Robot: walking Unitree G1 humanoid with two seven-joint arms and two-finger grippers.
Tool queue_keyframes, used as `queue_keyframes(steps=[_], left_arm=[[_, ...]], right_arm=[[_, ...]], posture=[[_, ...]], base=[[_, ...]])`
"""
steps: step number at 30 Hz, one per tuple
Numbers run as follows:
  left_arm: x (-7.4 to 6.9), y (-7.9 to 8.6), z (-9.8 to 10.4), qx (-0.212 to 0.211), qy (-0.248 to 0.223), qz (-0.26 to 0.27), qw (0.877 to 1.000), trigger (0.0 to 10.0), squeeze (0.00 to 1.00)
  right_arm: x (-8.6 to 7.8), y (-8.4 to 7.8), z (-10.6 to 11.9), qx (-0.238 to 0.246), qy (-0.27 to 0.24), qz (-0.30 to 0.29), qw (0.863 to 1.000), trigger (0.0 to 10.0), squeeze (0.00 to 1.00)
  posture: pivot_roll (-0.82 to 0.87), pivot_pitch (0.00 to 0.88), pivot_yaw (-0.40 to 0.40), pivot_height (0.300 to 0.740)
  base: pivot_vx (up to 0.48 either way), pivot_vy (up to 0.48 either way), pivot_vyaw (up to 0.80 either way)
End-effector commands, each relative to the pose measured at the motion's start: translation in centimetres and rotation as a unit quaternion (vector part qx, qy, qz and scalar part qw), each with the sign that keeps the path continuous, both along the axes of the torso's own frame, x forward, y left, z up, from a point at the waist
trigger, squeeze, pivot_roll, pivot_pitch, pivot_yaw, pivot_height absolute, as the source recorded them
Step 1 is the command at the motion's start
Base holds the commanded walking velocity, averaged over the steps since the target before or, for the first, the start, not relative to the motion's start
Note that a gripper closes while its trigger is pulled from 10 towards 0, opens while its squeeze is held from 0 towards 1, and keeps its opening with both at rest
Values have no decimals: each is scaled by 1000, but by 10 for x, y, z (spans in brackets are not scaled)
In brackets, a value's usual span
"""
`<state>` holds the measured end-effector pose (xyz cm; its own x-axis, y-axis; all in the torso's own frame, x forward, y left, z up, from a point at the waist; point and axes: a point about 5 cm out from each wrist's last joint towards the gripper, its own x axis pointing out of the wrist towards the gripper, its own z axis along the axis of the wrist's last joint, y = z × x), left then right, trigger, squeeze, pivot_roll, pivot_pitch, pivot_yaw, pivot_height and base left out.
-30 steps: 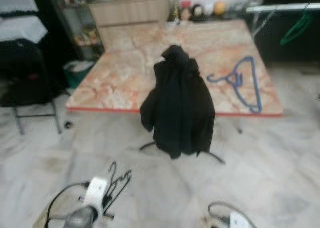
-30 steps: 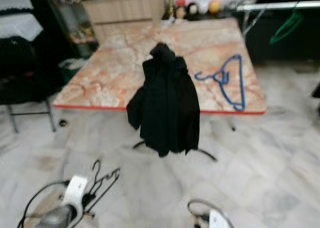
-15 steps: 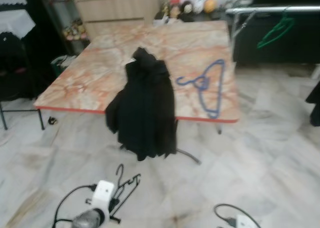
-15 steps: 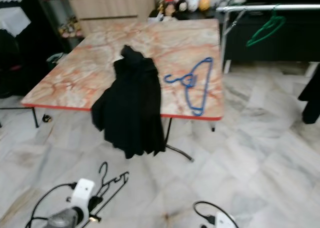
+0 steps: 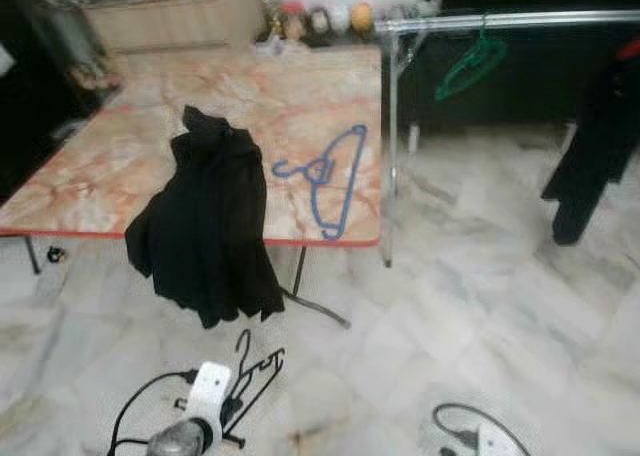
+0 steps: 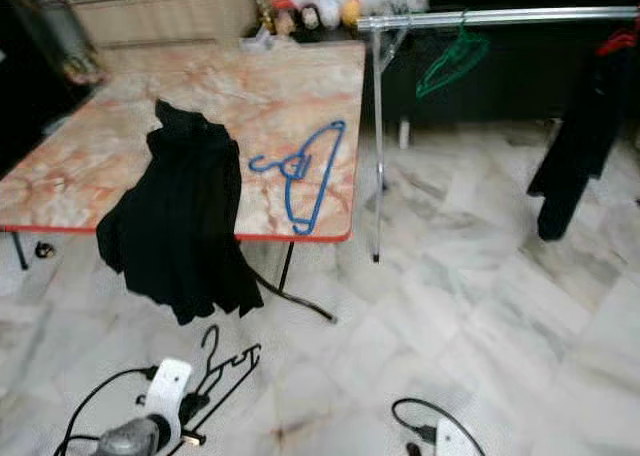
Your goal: Hang hanger
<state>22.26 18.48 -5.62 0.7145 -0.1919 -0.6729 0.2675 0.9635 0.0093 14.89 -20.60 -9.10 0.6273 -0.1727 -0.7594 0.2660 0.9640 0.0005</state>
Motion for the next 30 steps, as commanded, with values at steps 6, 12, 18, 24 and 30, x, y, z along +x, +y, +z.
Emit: queue_keyframes(steps=[6, 12, 18, 24, 30], left_arm=[[-2, 4, -1, 7, 4, 2, 1000, 10000, 0], [-2, 4, -1, 6, 4, 6, 1000, 10000, 0], [-5, 7, -3, 5, 10, 18, 1000, 10000, 0], [-4, 6, -2, 3, 9, 18, 1000, 10000, 0], [-3, 4, -2, 0, 9, 16, 1000, 10000, 0]], right_arm=[[-8, 6, -4, 19, 13, -10, 1000, 10000, 0], [-5, 7, -4, 16, 13, 5, 1000, 10000, 0], [-3, 9, -3, 18, 13, 8, 1000, 10000, 0], [0, 8, -2, 15, 8, 8, 1000, 10000, 0], [3, 6, -1, 13, 3, 10, 1000, 10000, 0]], posture=[[-71, 0, 84, 740], [-62, 0, 77, 740], [-56, 0, 71, 740], [-55, 0, 70, 740], [-57, 0, 69, 740]], base=[[0, -409, -505], [0, -409, -743], [0, 0, -719], [0, 0, -630], [0, 0, 0]])
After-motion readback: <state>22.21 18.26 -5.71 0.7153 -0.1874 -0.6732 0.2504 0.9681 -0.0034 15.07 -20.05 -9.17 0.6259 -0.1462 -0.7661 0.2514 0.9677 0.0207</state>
